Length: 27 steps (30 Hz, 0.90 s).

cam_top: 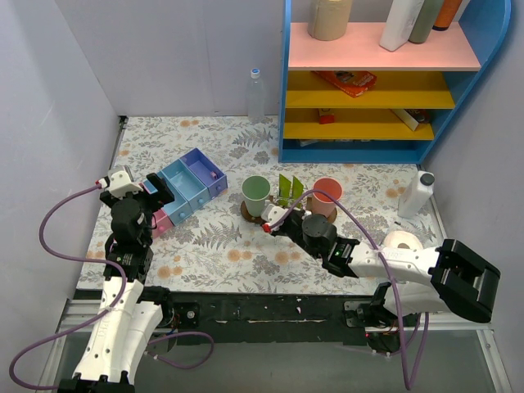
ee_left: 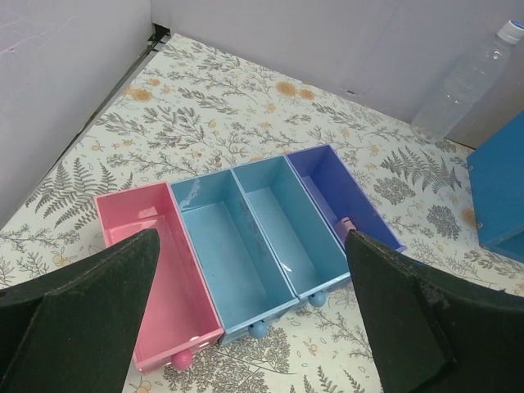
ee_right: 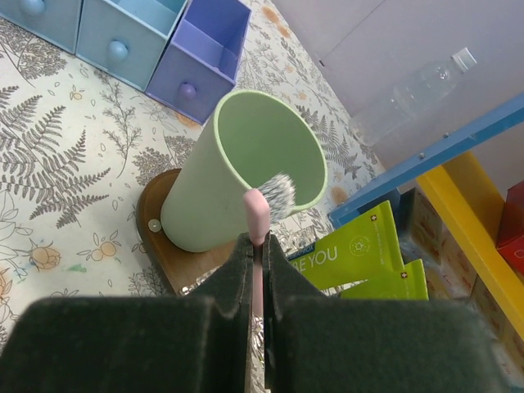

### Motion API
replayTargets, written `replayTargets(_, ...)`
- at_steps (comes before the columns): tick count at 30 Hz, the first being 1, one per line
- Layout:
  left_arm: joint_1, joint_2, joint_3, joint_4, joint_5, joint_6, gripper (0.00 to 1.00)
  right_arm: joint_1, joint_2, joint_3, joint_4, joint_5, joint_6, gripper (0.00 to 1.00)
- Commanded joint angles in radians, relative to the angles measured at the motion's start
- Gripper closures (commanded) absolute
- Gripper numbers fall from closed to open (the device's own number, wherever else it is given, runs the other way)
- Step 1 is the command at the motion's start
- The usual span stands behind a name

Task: Prepare toiletry sets of a toothbrush and toothpaste on the tray

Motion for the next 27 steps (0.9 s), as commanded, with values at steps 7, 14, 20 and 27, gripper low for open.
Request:
replayTargets(7,-0.002,0.009,-0.006,0.009,0.011,0.014,0.02,-0.038,0.023,-0.033,0.171,-0.013,0.018,0.99)
replayTargets(14,-0.002,0.023,-0.006,0.01,0.014,0.014,0.02,-0.047,0.052,-0.047,0.224,-0.016,0.026,0.99)
replayTargets(20,-0.004,0.031,-0.006,0.013,0.014,0.015,0.02,-0.055,0.077,-0.047,0.246,-0.02,0.035,0.99)
replayTargets(27,-0.004,0.035,-0.004,0.015,0.016,0.017,0.02,-0.055,0.081,-0.046,0.229,-0.017,0.041,0.99)
